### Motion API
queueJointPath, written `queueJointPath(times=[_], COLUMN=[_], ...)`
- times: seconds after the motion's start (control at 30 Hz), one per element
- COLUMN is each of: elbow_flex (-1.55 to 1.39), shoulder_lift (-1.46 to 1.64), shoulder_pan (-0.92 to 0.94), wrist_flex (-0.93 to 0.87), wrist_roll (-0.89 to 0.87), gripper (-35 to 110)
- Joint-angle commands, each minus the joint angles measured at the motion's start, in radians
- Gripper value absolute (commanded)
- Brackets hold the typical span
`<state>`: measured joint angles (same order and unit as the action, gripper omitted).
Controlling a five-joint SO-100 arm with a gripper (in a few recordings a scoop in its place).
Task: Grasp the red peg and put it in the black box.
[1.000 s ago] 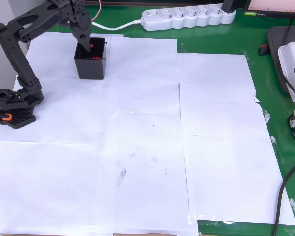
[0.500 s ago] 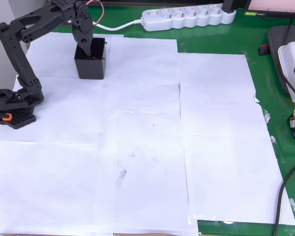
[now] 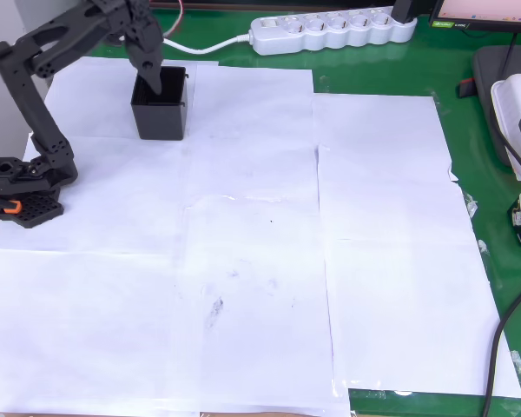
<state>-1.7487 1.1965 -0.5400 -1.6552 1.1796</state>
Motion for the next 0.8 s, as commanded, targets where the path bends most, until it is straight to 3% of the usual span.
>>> queueJointPath(times=[0.0, 0.1, 0.33, 0.6, 0.77], elbow_flex=[0.048, 0.430, 1.150, 1.601, 1.644], shoulder_lift=[-0.305, -0.551, -0.969, -1.302, -1.379], shoulder_pan=[0.124, 0.273, 0.472, 0.511, 0.505], wrist_flex=[0.071, 0.279, 0.433, 0.382, 0.256], wrist_roll=[0.114, 0.173, 0.308, 0.402, 0.394], gripper=[16, 2, 0, 0, 0])
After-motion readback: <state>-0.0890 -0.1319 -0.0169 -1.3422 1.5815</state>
